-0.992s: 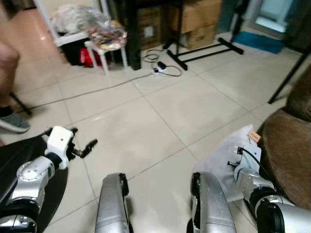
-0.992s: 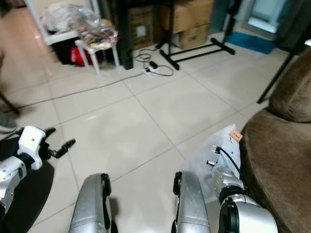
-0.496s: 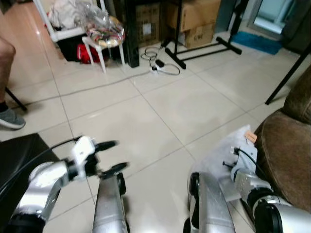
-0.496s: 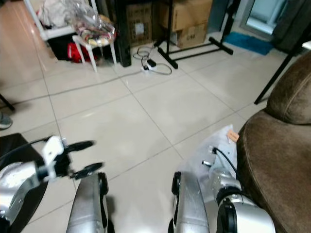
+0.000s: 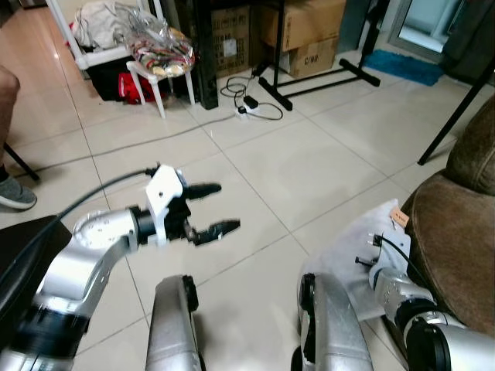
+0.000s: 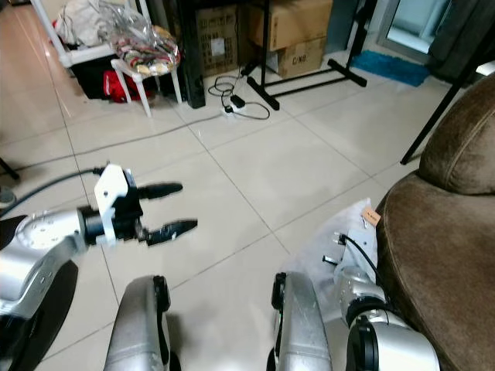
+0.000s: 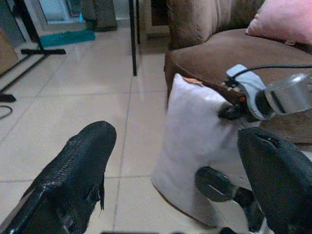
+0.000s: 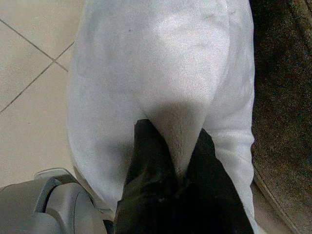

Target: Move the pillow to the sofa from floor

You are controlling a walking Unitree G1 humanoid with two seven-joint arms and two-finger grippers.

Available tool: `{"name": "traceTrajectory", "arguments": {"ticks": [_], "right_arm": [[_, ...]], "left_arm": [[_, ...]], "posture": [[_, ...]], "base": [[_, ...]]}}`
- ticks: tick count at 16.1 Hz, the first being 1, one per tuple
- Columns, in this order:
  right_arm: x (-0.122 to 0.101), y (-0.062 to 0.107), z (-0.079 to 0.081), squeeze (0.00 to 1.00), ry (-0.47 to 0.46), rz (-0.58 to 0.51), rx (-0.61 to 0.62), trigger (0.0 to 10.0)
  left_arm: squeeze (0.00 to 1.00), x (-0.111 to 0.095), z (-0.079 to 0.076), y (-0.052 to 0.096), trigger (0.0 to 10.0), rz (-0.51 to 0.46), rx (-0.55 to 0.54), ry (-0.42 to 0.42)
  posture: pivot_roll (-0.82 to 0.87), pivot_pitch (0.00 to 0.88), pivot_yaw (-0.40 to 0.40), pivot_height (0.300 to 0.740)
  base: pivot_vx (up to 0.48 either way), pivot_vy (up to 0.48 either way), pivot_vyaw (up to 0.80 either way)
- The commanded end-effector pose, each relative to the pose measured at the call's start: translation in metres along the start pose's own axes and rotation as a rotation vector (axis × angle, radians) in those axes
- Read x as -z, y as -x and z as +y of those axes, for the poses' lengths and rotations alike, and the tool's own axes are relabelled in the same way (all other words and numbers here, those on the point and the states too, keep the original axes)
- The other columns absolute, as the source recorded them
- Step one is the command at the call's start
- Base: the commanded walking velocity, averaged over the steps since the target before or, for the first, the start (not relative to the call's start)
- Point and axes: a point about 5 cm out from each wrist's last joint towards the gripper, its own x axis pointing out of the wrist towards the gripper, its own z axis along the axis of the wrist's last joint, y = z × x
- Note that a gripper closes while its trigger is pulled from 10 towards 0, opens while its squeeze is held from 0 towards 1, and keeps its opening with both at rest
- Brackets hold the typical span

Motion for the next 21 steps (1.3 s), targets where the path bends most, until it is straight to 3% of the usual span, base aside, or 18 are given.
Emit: {"name": "traceTrajectory", "arguments": {"ticks": [1, 5, 7, 8, 10, 11, 12, 13, 14, 15, 16, 17, 21], "right_arm": [[-0.006, 0.0, 0.004, 0.0, 0.009, -0.025, -0.03, 0.0], [-0.028, 0.005, 0.029, 0.0, 0.019, -0.094, -0.186, 0.0], [-0.062, 0.014, 0.047, 0.0, -0.038, -0.21, -0.351, 0.0], [-0.086, 0.024, 0.053, 0.0, -0.098, -0.304, -0.416, 0.0], [-0.135, 0.062, 0.055, 0.0, -0.223, -0.523, -0.514, 0.0], [-0.144, 0.072, 0.054, 0.0, -0.24, -0.566, -0.531, 0.0], [-0.166, 0.097, 0.05, 0.0, -0.264, -0.665, -0.55, 0.0], [-0.184, 0.122, 0.044, 0.0, -0.242, -0.777, -0.52, 4.7], [-0.191, 0.133, 0.042, 0.0, -0.219, -0.799, -0.495, 10.0], [-0.2, 0.149, 0.04, 0.0, -0.167, -0.885, -0.48, 10.0], [-0.206, 0.167, 0.039, 0.0, -0.179, -0.941, -0.457, 10.0], [-0.206, 0.174, 0.037, 0.0, -0.162, -0.959, -0.416, 10.0], [-0.206, 0.174, 0.037, 0.0, -0.162, -0.959, -0.416, 10.0]], "left_arm": [[0.0, -0.004, -0.004, 0.003, 10.0, 0.015, 0.008, 0.001], [0.0, 0.006, -0.011, 0.017, 10.0, 0.067, -0.003, 0.082], [0.0, 0.012, -0.006, 0.032, 10.0, 0.054, -0.133, 0.138], [0.0, 0.009, -0.001, 0.039, 10.0, 0.041, -0.209, 0.128], [0.0, 0.0, 0.004, 0.051, 10.0, 0.031, -0.351, 0.115], [0.0, -0.002, 0.005, 0.054, 10.0, 0.027, -0.381, 0.093], [0.0, -0.007, 0.006, 0.059, 10.0, 0.036, -0.47, 0.048], [0.0, -0.011, 0.005, 0.064, 10.0, 0.06, -0.54, -0.001], [0.0, -0.013, 0.004, 0.066, 10.0, 0.07, -0.58, -0.047], [0.0, -0.021, 0.006, 0.066, 10.0, 0.024, -0.654, -0.077], [0.0, -0.033, 0.006, 0.063, 10.0, -0.039, -0.732, -0.096], [0.0, -0.043, 0.003, 0.06, 10.0, -0.085, -0.765, -0.125], [0.0, -0.043, 0.003, 0.06, 10.0, -0.085, -0.765, -0.125]], "posture": [[0.1, 0.0, 0.004, 0.476], [0.1, 0.0, -0.003, 0.476], [0.07, 0.0, -0.016, 0.476], [0.07, 0.0, -0.022, 0.476], [0.05, 0.0, -0.023, 0.476], [0.05, 0.0, -0.023, 0.476], [0.04, 0.0, -0.032, 0.476], [0.03, 0.0, -0.036, 0.476], [0.02, 0.0, -0.042, 0.476], [0.02, 0.0, -0.046, 0.476], [0.01, 0.0, -0.053, 0.481], [0.01, 0.0, -0.058, 0.49], [0.01, 0.0, -0.058, 0.49]], "base": [[0.0, 0.0, 0.0], [0.0, 0.0, 0.0], [0.0, 0.0, 0.0], [0.0, 0.0, 0.0], [0.0, 0.0, 0.0], [0.0, 0.0, 0.0], [0.0, 0.0, 0.0], [0.0, 0.0, 0.0], [0.0, 0.0, 0.0], [0.0, 0.0, 0.0], [0.0, 0.0, 0.0], [0.0, 0.0, 0.0], [0.0, 0.0, 0.0]]}}
